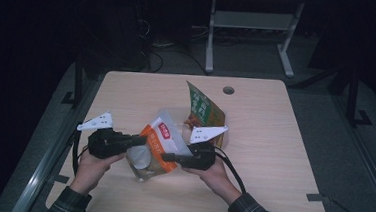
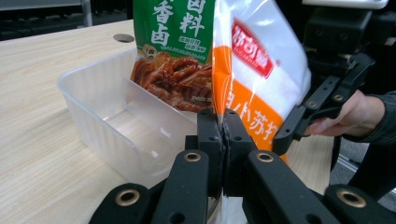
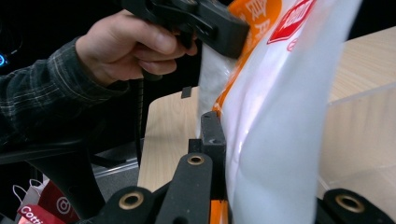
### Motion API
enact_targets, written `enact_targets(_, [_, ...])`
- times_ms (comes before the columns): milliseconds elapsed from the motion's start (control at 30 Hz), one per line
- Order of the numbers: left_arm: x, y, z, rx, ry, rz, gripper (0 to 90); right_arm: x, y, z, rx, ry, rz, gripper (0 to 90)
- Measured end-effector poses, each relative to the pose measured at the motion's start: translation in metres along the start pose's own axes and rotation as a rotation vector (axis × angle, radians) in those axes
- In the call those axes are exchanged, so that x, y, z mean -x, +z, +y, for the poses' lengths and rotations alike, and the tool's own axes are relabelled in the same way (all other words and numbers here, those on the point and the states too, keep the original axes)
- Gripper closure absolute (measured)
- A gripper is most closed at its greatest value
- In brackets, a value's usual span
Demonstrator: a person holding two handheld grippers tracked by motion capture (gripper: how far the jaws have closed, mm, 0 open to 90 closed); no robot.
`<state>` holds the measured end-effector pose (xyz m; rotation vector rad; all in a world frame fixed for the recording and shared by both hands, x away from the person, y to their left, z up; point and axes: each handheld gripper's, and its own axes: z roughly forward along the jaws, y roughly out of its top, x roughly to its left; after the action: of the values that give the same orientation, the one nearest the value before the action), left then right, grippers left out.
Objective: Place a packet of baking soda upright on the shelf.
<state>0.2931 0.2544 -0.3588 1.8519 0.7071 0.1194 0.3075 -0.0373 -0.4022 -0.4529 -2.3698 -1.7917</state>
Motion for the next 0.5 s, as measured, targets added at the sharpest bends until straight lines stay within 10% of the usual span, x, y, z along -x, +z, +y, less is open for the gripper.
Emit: enact_targets(500, [0.002,-0.006,0.002,-0.025,0.013,0.043,52.8,-0.013,-0.011,0.023,-0.030,-0.102,0.022,90.0])
